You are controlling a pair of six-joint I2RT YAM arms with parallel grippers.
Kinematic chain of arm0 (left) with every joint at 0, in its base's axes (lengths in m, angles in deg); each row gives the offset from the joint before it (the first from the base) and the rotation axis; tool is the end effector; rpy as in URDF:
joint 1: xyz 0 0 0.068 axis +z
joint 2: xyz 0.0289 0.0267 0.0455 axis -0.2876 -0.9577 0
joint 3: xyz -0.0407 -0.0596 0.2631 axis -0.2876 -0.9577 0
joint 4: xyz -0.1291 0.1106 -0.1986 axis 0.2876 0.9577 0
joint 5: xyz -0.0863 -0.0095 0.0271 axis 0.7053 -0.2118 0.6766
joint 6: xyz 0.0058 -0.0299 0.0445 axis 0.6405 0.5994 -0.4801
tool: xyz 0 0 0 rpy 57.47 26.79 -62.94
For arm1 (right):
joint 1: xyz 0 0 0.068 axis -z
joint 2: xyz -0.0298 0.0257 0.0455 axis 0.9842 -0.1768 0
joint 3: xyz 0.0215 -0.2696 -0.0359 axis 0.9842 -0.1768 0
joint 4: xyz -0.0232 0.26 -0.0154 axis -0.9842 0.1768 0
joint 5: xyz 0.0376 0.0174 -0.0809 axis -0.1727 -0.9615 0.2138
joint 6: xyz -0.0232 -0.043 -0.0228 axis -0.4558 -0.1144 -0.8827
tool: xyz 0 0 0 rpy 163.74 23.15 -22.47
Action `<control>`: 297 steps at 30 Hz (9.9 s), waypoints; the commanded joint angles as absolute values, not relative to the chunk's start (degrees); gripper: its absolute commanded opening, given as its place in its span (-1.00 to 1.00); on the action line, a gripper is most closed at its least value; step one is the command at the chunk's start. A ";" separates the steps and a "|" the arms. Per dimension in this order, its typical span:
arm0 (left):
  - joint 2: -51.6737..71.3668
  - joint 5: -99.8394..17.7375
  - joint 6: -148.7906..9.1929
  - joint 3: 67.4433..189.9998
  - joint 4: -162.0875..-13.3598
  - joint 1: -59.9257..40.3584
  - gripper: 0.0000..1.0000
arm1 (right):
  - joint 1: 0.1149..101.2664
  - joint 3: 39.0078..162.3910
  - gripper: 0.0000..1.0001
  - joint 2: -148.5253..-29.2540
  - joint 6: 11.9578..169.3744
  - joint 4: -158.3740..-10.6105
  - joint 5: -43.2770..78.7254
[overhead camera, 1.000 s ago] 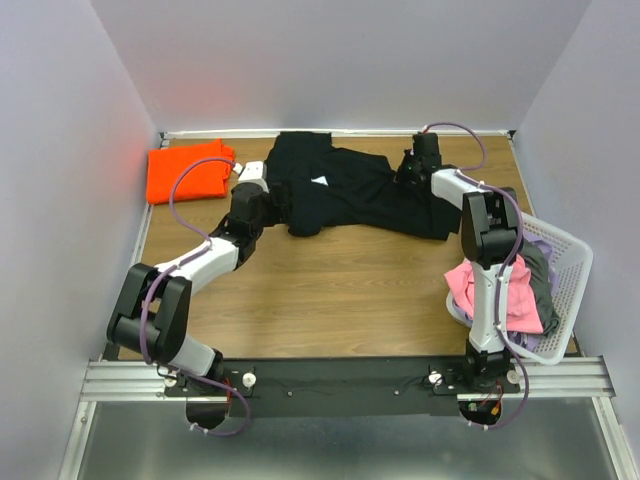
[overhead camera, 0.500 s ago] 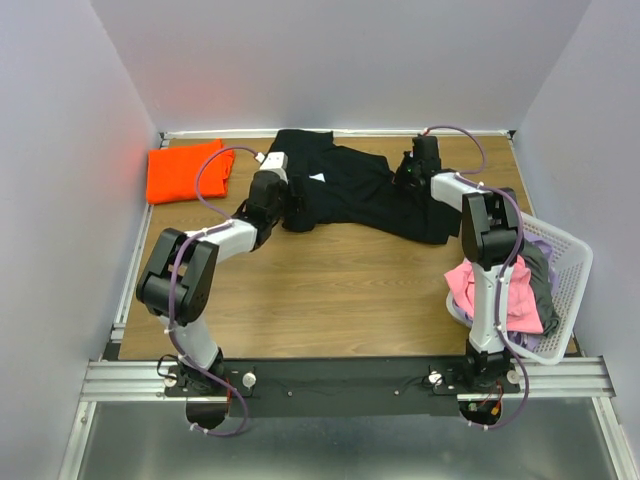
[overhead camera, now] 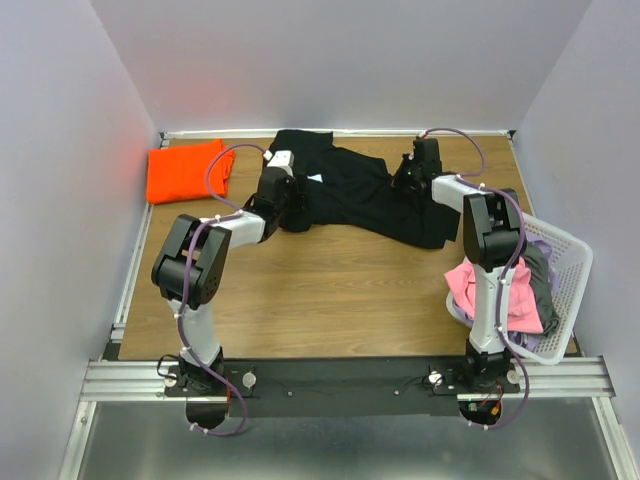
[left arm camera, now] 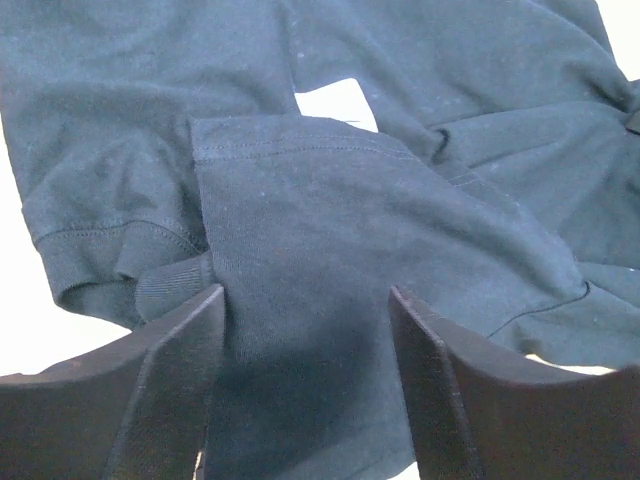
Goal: Fold and stack the t-shirts
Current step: Flatten the tshirt out
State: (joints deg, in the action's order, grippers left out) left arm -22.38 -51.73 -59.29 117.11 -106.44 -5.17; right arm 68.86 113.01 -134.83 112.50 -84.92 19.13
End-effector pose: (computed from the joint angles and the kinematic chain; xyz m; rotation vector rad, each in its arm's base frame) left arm 0.3801 -0.1511 0.1781 -0.0307 2.0567 -0.4387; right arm 0.4820 0.0971 0.1473 0.2945 2.2791 0.4870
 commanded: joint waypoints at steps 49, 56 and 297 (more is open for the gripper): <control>0.35 -54.95 -60.46 102.70 -99.41 -14.23 0.21 | 67.42 115.33 -0.97 -135.25 111.36 -83.15 12.62; -1.22 -53.08 -62.30 105.68 -101.09 -15.45 0.38 | 67.34 115.24 -0.97 -135.78 111.36 -83.15 11.74; -9.77 -47.28 -83.68 130.22 -109.52 2.30 0.97 | 70.68 114.64 1.00 -118.21 100.82 -83.42 33.19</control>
